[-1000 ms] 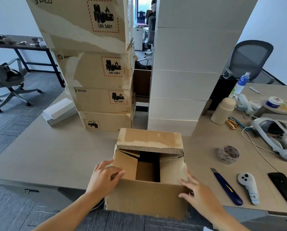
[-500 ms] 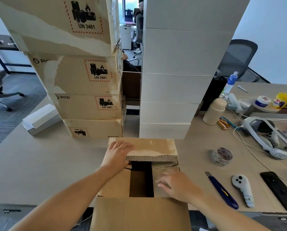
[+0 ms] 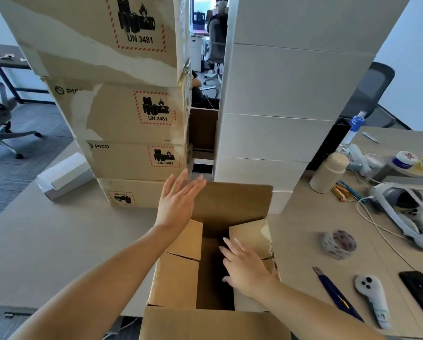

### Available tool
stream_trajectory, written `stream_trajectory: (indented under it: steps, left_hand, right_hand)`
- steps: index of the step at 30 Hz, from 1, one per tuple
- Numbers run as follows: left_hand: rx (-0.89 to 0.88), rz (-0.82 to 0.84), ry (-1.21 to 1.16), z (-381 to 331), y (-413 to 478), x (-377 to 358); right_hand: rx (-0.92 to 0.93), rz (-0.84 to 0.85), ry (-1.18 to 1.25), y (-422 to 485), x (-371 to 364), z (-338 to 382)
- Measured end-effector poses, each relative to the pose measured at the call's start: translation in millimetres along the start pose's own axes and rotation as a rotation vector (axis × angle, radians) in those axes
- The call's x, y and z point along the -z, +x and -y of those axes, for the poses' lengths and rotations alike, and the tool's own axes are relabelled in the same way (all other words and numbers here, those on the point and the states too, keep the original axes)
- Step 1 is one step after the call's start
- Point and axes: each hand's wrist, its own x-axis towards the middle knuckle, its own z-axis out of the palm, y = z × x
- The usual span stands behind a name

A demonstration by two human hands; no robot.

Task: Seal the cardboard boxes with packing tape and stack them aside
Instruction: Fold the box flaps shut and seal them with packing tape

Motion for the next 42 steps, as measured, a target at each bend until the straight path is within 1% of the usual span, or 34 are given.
stream_trajectory:
  steps: [2,4,6,8,11,13,14,15,16,17,18,19,20,21,23,24,25,29,34,36,39,41,42]
  left_hand:
    - [0.089,0.169,0.043,-4,-5,-13]
    - [0.194,0.352,0.025,-11,-18,-29]
    - [0.289,0.495,0.022,-19,-29,-43]
    - [0.363,0.588,0.041,-26,-38,-53]
    - [0.415,0.61,0.061,-36,-47,-58]
    - [0.443,0.596,0.06,-41,-48,-59]
    - [0.46,0.588,0.063,-43,-49,-59]
    - [0.474,0.581,0.069,-45,-49,-59]
    - [0.483,0.577,0.074,-47,-50,-60]
    - [0.488,0.58,0.08,-48,-51,-60]
    - [0.491,0.588,0.086,-50,-51,-59]
    - [0.491,0.597,0.093,-52,-53,-58]
    - [0.489,0.607,0.1,-55,-54,-57]
    - [0.488,0.615,0.11,-57,-55,-57]
    - [0.486,0.623,0.131,-60,-58,-56]
    - [0.485,0.625,0.136,-62,-60,-55]
    - [0.483,0.628,0.14,-64,-61,-55]
    - [0.483,0.644,0.162,-72,-68,-53]
    - [0.429,0.68,0.197,-70,-74,-49]
    - [0.388,0.692,0.192,-68,-75,-47]
    - [0.278,0.751,0.2,-70,-74,-39]
    - [0.237,0.758,0.157,-73,-69,-26]
    - [0.231,0.748,0.116,-73,-66,-18]
  right_hand:
    - [-0.005,-0.011,0.071,-1,8,-2]
    - [-0.029,-0.02,0.15,-3,21,-2]
    - [-0.076,-0.027,0.179,-4,34,-2]
    - [-0.112,-0.006,0.118,-8,48,-5]
    - [-0.203,-0.006,-0.1,-11,60,-11]
    - [-0.316,0.087,-0.249,-14,58,-13]
    - [-0.408,0.14,-0.33,-13,52,-15]
    - [-0.556,0.182,-0.372,-13,48,-19]
    - [-0.739,0.192,-0.368,-18,53,-23]
    - [-0.871,0.192,-0.327,-22,51,-30]
    - [-0.867,0.18,-0.318,-22,44,-34]
    - [-0.802,0.185,-0.213,-21,34,-38]
    - [-0.733,0.258,-0.085,-24,30,-41]
    - [-0.715,0.284,0.058,-24,30,-44]
    - [-0.77,0.224,0.26,-18,26,-54]
    - [-0.801,0.195,0.315,-15,24,-58]
    - [-0.815,0.167,0.345,-10,18,-61]
    - [-0.768,0.069,0.424,17,7,-77]
    - [-0.764,0.047,0.48,31,2,-86]
    - [-0.779,0.033,0.502,29,-2,-86]
    - [-0.794,-0.008,0.574,26,-8,-86]
    - [-0.793,-0.035,0.592,23,-7,-86]
    - [-0.785,-0.023,0.594,20,-5,-84]
